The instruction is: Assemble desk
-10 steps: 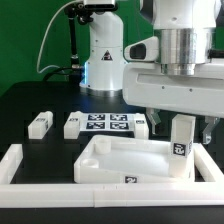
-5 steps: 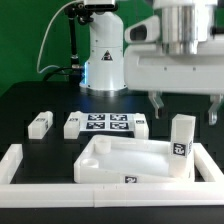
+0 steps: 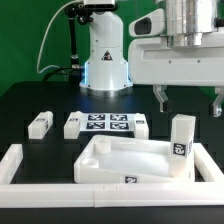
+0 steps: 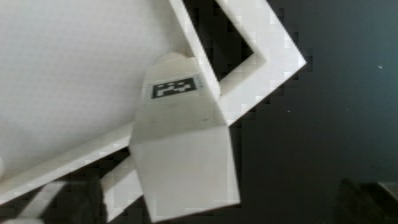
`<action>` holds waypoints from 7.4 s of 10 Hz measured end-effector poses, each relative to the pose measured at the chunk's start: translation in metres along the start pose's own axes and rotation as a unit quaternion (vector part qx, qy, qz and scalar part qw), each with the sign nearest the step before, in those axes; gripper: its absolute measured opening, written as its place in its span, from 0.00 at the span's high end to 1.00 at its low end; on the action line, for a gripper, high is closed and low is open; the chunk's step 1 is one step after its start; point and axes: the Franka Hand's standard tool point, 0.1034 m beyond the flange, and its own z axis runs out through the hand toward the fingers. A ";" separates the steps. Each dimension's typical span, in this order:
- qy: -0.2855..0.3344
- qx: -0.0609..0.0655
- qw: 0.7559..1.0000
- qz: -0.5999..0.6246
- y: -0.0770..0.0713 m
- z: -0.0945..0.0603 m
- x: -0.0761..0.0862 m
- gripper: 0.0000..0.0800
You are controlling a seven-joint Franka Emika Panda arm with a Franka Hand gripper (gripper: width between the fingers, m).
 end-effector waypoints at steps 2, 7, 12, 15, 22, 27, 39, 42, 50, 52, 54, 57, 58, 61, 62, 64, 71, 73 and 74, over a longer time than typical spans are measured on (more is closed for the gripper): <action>-0.001 0.002 1.000 -0.016 -0.003 -0.003 -0.005 0.19; -0.017 -0.007 0.987 -0.160 0.022 0.003 -0.036 0.19; -0.061 -0.046 0.970 -0.229 0.055 0.021 -0.064 0.19; -0.125 -0.089 0.956 -0.251 0.078 0.026 -0.077 0.19; -0.322 -0.155 0.910 -0.211 0.142 0.050 -0.108 0.19; -0.367 -0.173 0.892 -0.198 0.143 0.056 -0.104 0.19; -0.446 -0.166 0.862 -0.173 0.176 0.085 -0.150 0.19; -0.445 -0.167 0.863 -0.174 0.176 0.085 -0.149 0.20; -0.445 -0.167 0.863 -0.174 0.177 0.085 -0.149 0.64; -0.445 -0.167 0.863 -0.174 0.177 0.085 -0.149 0.64; -0.460 -0.166 0.856 -0.168 0.166 0.056 -0.137 0.64; -0.432 -0.142 0.876 -0.161 0.154 -0.002 -0.081 0.64; -0.432 -0.142 0.869 -0.194 0.169 -0.003 -0.065 0.64; -0.347 -0.118 0.909 -0.196 0.154 0.002 -0.060 0.64; -0.333 -0.100 0.918 -0.190 0.143 -0.012 -0.045 0.64; -0.271 -0.030 0.944 -0.187 0.126 -0.041 0.005 0.64; -0.026 0.017 0.979 -0.201 0.124 -0.043 0.016 0.64; 0.050 0.024 0.977 -0.206 0.126 -0.043 0.021 0.64; 0.071 0.029 0.976 -0.205 0.128 -0.053 0.026 0.64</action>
Offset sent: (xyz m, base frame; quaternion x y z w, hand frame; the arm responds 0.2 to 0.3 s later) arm -0.0684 0.0101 -0.0110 -0.0106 -0.0222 -0.1085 0.9938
